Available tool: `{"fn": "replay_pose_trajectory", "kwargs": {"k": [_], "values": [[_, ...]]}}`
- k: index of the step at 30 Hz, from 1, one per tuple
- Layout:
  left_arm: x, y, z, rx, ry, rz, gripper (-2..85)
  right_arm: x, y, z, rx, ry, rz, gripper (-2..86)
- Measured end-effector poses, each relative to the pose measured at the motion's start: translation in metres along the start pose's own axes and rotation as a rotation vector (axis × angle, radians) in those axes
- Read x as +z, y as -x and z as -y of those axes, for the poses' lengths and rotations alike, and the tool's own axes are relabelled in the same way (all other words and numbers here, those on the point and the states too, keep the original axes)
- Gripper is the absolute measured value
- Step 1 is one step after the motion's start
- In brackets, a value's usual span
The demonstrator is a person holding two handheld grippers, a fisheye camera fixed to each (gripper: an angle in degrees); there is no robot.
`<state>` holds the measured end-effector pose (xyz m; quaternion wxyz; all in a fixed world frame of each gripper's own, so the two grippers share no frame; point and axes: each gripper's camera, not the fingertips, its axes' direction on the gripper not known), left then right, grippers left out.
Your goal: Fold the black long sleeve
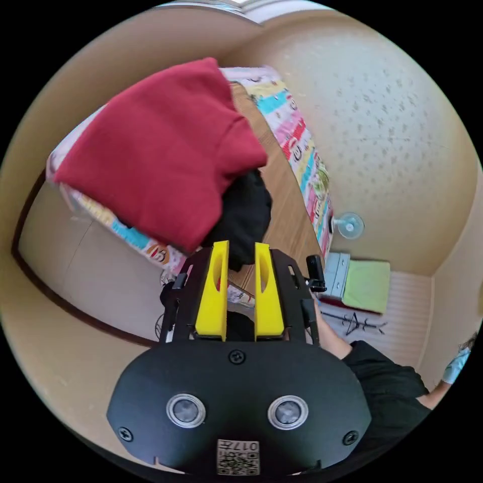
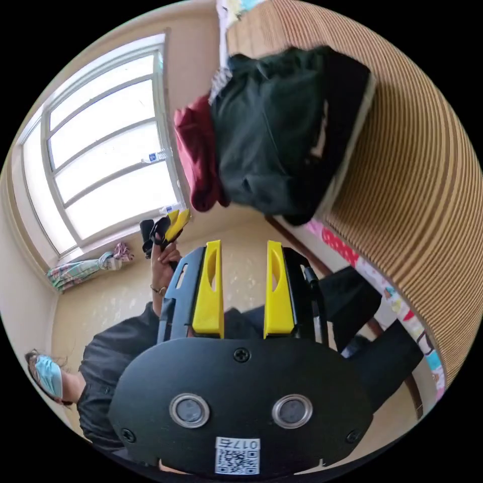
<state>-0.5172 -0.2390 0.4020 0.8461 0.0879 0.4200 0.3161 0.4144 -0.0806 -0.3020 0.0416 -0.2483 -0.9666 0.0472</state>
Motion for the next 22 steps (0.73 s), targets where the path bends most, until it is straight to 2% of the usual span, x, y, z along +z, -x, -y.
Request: {"fn": "replay_pose_trajectory", "kwargs": {"k": [2,5,7,11,15,19,22], "values": [[-0.006,0.009,-0.033,-0.035,-0.056,0.024,8.2,-0.014,-0.013,-0.016,0.003,0.013,0.018,4.8],[0.002,-0.006,-0.066,-0.024,-0.1,0.049,7.0,-0.069,-0.032,-0.048,0.074,-0.036,0.033,2.7],[0.02,-0.034,-0.072,0.033,-0.091,0.03,6.0,-0.131,-0.04,-0.08,0.14,-0.175,0.01,1.6],[0.097,-0.15,-0.073,0.356,0.075,0.018,0.2,-0.216,-0.038,-0.13,0.19,-0.452,0.001,0.9],[0.193,-0.276,-0.095,0.677,0.277,-0.033,-0.8,-0.272,-0.035,-0.173,0.187,-0.676,0.058,0.8],[0.258,-0.36,-0.123,0.832,0.364,-0.186,-1.0,-0.299,-0.055,-0.212,0.195,-0.865,0.157,1.3],[0.307,-0.415,-0.145,0.891,0.435,-0.252,-0.9,-0.313,-0.081,-0.255,0.291,-1.021,0.126,2.6]]}}
